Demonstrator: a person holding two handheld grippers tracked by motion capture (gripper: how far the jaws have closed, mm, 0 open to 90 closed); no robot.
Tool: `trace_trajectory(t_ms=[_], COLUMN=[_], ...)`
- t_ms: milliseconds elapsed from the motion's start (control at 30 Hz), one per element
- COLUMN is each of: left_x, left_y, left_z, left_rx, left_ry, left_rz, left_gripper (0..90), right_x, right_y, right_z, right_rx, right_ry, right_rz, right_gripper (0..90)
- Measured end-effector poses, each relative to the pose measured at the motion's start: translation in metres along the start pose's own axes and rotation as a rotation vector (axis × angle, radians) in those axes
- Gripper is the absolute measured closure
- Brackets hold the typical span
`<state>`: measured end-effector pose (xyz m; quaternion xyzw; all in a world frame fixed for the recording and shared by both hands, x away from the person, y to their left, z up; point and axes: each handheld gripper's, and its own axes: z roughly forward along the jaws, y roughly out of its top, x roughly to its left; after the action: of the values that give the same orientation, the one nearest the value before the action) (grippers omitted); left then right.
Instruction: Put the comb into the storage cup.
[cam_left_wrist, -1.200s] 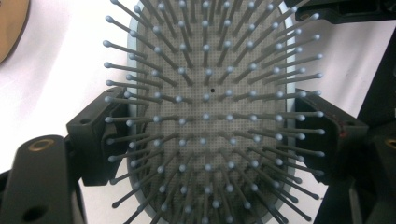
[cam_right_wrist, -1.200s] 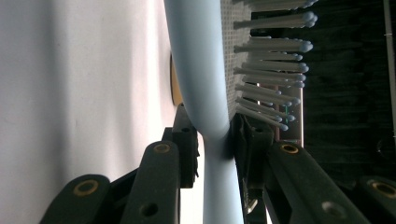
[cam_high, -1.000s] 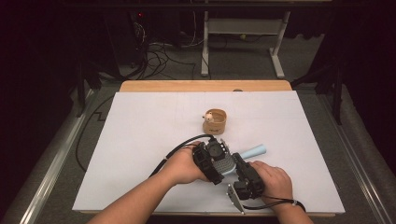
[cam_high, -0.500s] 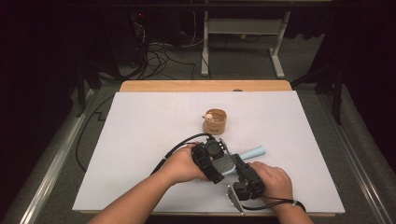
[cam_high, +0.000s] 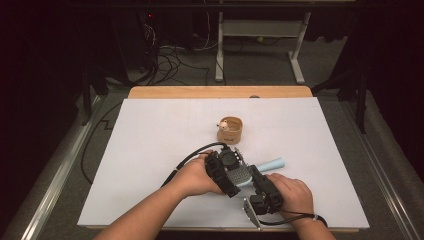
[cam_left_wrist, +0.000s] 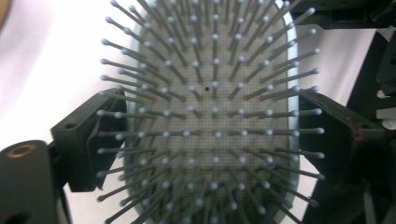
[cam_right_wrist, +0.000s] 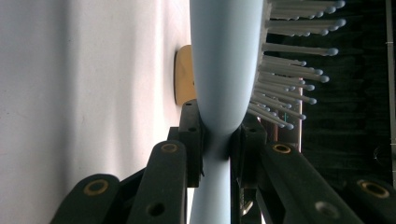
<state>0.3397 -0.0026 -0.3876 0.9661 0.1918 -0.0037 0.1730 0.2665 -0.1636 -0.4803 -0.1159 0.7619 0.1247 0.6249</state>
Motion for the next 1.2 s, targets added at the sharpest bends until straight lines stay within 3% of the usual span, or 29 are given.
trace_trajectory(t_ms=[233, 400, 700, 1200], left_x=[0.002, 0.006, 0.013, 0.021], left_y=[-0.005, -0.012, -0.031, -0.053], left_z=[-0.003, -0.005, -0.011, -0.012], left_rx=[-0.005, -0.024, -0.070, -0.094], left_ry=[0.005, 0.022, 0.017, 0.002], left_rz=[0.012, -0.004, -0.018, -0.042], left_gripper=[8.4, 4.9, 0.4, 0.3], right_x=[0.000, -0.001, -0.001, -0.001], right_y=[-0.001, -0.003, -0.008, -0.014], right_z=[0.000, 0.001, 0.002, 0.005], right_rx=[0.003, 0.010, 0.042, 0.080], right_ry=[-0.001, 0.006, 0.014, 0.022], right_rz=[0.018, 0.012, 0.028, 0.013], right_gripper=[78.4, 78.4, 78.3, 78.3])
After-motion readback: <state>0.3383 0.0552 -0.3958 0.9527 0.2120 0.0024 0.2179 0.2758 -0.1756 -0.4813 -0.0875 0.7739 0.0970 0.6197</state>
